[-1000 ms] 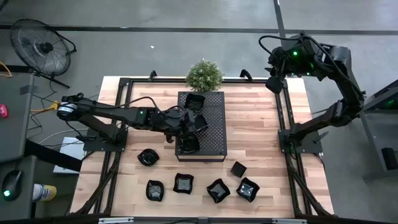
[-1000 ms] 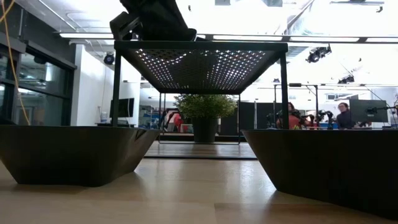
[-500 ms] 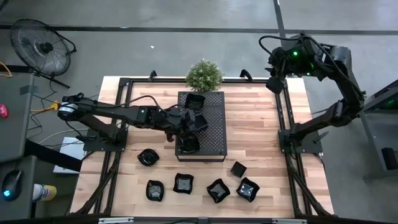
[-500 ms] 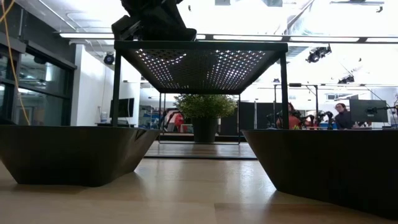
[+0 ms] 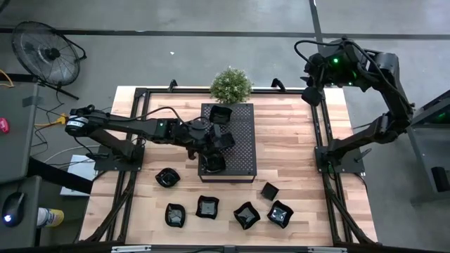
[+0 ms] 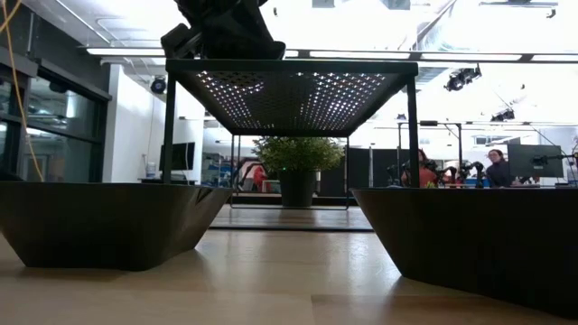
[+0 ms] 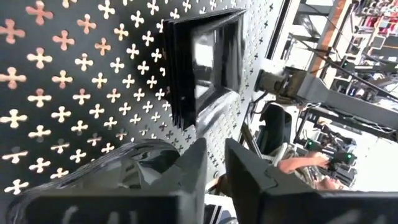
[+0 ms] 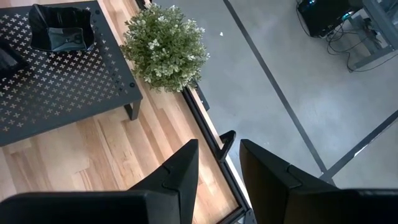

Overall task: Pick & Place Mini shaped plates
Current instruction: Stack the square plate on top of the square plates on the shelf, then stack the leaf-shaped plate on top of the leaf-shaped plates on the shelf

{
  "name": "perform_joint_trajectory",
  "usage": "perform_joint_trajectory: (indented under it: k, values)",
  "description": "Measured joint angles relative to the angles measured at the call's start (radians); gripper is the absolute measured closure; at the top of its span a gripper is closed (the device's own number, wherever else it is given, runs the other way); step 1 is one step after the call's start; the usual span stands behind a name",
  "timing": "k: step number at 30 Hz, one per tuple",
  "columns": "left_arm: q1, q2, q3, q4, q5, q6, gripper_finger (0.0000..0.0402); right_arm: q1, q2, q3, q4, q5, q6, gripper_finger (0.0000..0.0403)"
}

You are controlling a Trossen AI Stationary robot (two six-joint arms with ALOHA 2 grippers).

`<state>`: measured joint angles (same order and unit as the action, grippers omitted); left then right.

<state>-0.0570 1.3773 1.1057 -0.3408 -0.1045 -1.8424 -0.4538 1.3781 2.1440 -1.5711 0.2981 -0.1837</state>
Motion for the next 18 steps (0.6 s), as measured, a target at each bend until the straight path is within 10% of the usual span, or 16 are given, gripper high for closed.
perform_joint_trajectory:
  k: [18]
  values:
    - [0.0,-0.018,0.0,0.001,-0.012,0.072,0.0305,0.0,0.0,0.0,0.0,0.001,0.0,0.029]
